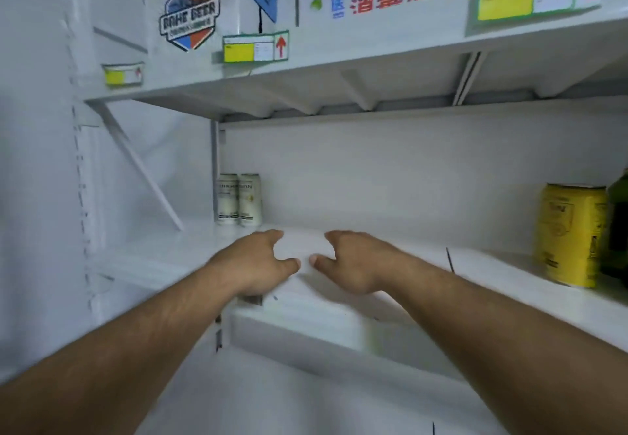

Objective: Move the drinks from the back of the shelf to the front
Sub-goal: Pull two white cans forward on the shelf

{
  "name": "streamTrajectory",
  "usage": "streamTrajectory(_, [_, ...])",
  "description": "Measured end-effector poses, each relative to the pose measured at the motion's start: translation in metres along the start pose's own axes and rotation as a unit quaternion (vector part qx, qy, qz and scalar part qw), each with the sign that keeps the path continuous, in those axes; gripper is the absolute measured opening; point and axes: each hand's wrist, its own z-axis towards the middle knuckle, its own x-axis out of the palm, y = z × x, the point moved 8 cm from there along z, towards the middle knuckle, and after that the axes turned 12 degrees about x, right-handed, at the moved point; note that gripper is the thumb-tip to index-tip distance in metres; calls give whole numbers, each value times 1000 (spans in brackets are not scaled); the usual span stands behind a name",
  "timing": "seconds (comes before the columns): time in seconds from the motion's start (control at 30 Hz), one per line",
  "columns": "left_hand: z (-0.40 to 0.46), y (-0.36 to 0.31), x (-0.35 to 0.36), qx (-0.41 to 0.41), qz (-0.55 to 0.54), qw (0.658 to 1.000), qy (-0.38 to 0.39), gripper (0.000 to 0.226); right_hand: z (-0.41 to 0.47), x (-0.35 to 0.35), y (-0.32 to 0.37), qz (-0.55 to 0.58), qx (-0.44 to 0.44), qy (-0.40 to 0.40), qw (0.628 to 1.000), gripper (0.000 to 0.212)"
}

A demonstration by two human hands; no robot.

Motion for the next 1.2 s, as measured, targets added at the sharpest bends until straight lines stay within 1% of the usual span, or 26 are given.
streamTrajectory(0.1, [-20, 43, -17, -23, 5, 1000, 6, 84, 7, 11, 50, -15, -10, 7, 1000, 67])
streamTrajectory(0.2, [-33, 76, -33, -35, 5, 999, -4, 83, 17, 18, 87, -27, -17, 5, 999, 70])
streamTrajectory(0.43, [-28, 133, -50, -52, -27, 998, -21, 84, 54, 22, 140, -42, -22, 10, 999, 74])
streamTrajectory(0.57, [-11, 153, -53, -63, -34, 997, -33, 84, 89, 30, 150, -47, -22, 2, 999, 74])
streamTrajectory(0.7, [9, 166, -53, -82, -29, 995, -41, 82, 121, 36, 152, -27, -23, -2, 999, 74])
streamTrajectory(0.93, [42, 181, -53, -91, -21, 995, -40, 77, 161, 43, 150, -10, -12, -5, 1000, 73])
streamTrajectory(1.1, [75, 196, -61, -78, -29, 996, -41, 66, 185, 43, 150, -3, 1, -8, 1000, 69])
streamTrajectory(1.2, [98, 211, -63, -66, -41, 996, -37, 66, 203, 45, 152, 9, 17, -9, 1000, 67])
